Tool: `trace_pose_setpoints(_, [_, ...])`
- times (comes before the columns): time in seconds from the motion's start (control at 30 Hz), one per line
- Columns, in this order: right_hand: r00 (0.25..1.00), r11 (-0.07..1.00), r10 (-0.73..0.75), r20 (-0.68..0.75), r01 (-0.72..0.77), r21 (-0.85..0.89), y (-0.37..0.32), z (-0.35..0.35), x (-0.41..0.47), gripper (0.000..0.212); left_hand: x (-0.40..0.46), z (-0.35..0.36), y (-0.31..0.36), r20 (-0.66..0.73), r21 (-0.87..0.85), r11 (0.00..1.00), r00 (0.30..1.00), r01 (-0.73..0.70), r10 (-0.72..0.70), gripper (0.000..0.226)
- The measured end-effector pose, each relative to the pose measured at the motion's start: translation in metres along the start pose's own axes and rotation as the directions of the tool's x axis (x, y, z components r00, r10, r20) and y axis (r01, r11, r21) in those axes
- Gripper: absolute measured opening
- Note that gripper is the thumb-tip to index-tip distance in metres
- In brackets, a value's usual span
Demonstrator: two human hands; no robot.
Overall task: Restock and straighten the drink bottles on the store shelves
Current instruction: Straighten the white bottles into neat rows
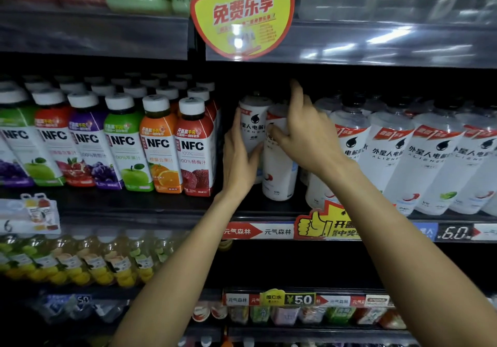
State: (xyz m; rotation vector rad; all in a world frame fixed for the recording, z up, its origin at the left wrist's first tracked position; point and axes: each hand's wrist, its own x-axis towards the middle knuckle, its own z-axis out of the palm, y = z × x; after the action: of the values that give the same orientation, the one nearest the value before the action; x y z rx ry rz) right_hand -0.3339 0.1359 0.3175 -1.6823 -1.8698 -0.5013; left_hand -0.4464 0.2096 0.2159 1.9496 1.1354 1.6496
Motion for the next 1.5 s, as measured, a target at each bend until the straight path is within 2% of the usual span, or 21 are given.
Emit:
trace_pose_setpoints(0.1, [0.999, 1.000, -0.031, 0.038, 0.031, 0.006, 0.005, -0.006, -0.007, 0.082, -0.008, 0.000, 0.004, -0.005, -0.113, 0.993, 0.999, 0.031, -0.031, 0.075])
trace_pose_setpoints(0.23, [0.985, 0.933, -0.149, -0.088, 0.111, -0.343, 0.010, -0.006, -0.007, 0.077, -0.012, 0.001, 0.020, 0.030, -0.311, 0.925, 0.975, 0.219, -0.221, 0.064])
trace_pose_setpoints(0.33, [0.979, 0.916, -0.151, -0.134, 0.088, -0.391, 0.015, -0.003, -0.017, 0.077, -0.022, 0.010, 0.036, 0.052, -0.289, 0.904, 0.948, 0.315, -0.314, 0.076])
trace_pose_setpoints(0.4, [0.969, 0.941, -0.100, -0.227, 0.018, -0.338, 0.023, 0.000, -0.031, 0.069, -0.027, 0.018, 0.042, 0.020, -0.236, 0.920, 0.949, 0.311, -0.316, 0.085])
trace_pose_setpoints(0.53, [0.889, 0.985, 0.094, -0.449, -0.147, -0.085, 0.044, 0.004, -0.062, 0.050, -0.027, 0.028, 0.041, -0.057, -0.205, 0.936, 0.951, 0.286, -0.303, 0.107])
trace_pose_setpoints(0.63, [0.892, 0.978, 0.208, -0.401, -0.188, 0.090, 0.057, 0.005, -0.074, 0.053, -0.036, 0.034, 0.046, -0.057, -0.119, 0.965, 0.969, 0.234, -0.242, 0.113])
trace_pose_setpoints(0.73, [0.901, 0.971, 0.231, -0.367, -0.189, 0.147, 0.060, 0.007, -0.077, 0.056, -0.046, 0.042, 0.051, -0.041, -0.072, 0.977, 0.978, 0.203, -0.206, 0.121])
trace_pose_setpoints(0.87, [0.894, 0.963, 0.249, -0.371, -0.188, 0.193, 0.060, 0.006, -0.075, 0.056, -0.031, 0.033, 0.037, -0.007, -0.220, 0.943, 0.966, 0.251, -0.259, 0.129])
trace_pose_setpoints(0.97, [0.895, 0.970, 0.227, -0.385, -0.172, 0.173, 0.061, 0.006, -0.072, 0.056, -0.018, 0.029, 0.034, 0.064, -0.214, 0.962, 0.985, 0.171, -0.161, 0.132])
trace_pose_setpoints(1.07, [0.887, 0.965, 0.223, -0.404, -0.143, 0.219, 0.060, 0.005, -0.074, 0.057, -0.015, 0.033, 0.035, 0.102, -0.221, 0.958, 0.982, 0.181, -0.162, 0.137])
trace_pose_setpoints(1.23, [0.882, 0.968, 0.199, -0.426, -0.107, 0.229, 0.059, 0.006, -0.072, 0.058, -0.003, 0.029, 0.027, 0.248, -0.277, 0.937, 0.958, 0.213, -0.145, 0.144])
trace_pose_setpoints(1.33, [0.899, 0.974, 0.201, -0.389, -0.143, 0.174, 0.062, 0.012, -0.073, 0.062, -0.002, 0.028, 0.027, 0.348, -0.276, 0.935, 0.930, 0.222, -0.118, 0.147])
trace_pose_setpoints(1.4, [0.883, 0.983, 0.181, -0.434, -0.176, 0.051, 0.060, 0.011, -0.074, 0.056, -0.002, 0.026, 0.025, 0.394, -0.292, 0.927, 0.913, 0.234, -0.107, 0.144])
trace_pose_setpoints(1.5, [0.812, 0.982, -0.024, -0.583, -0.091, -0.167, 0.046, 0.006, -0.066, 0.032, -0.002, 0.019, 0.024, 0.333, -0.403, 0.872, 0.932, 0.279, -0.145, 0.120])
